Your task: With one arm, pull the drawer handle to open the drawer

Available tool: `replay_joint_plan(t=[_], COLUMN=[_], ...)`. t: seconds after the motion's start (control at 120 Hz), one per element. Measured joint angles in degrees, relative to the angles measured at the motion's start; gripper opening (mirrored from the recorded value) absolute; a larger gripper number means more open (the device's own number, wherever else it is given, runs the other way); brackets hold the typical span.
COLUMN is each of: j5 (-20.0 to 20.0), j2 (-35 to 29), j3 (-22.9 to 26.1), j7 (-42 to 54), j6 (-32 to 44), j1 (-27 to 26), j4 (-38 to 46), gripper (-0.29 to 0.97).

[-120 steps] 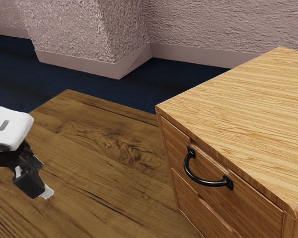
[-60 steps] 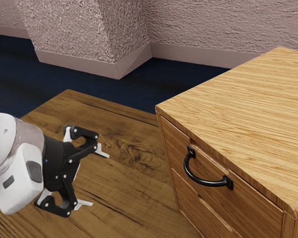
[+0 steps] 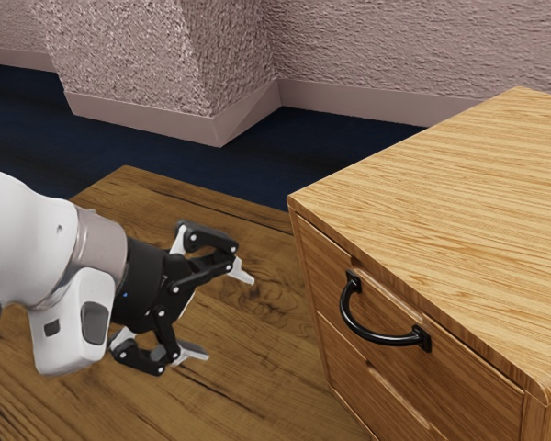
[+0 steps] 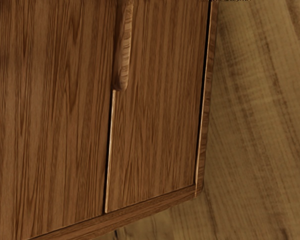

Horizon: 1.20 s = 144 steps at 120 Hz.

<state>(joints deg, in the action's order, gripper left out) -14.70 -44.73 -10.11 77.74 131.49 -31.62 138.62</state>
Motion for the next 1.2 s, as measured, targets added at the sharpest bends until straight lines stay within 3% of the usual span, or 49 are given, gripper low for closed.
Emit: replay_joint_plan(t=[0.167, 0.4, 1.2], j5=[0.28, 4.61, 5.92], j2=[1.83, 3.80, 10.24], j3=[0.98, 6.47, 8.37], j7=[3.20, 6.35, 11.07], j6=[1.71, 3.18, 5.34], j1=[-1.70, 0.02, -0.42], j4=[-1.54, -2.01, -5.88], gripper=[0.68, 0.68, 0.68])
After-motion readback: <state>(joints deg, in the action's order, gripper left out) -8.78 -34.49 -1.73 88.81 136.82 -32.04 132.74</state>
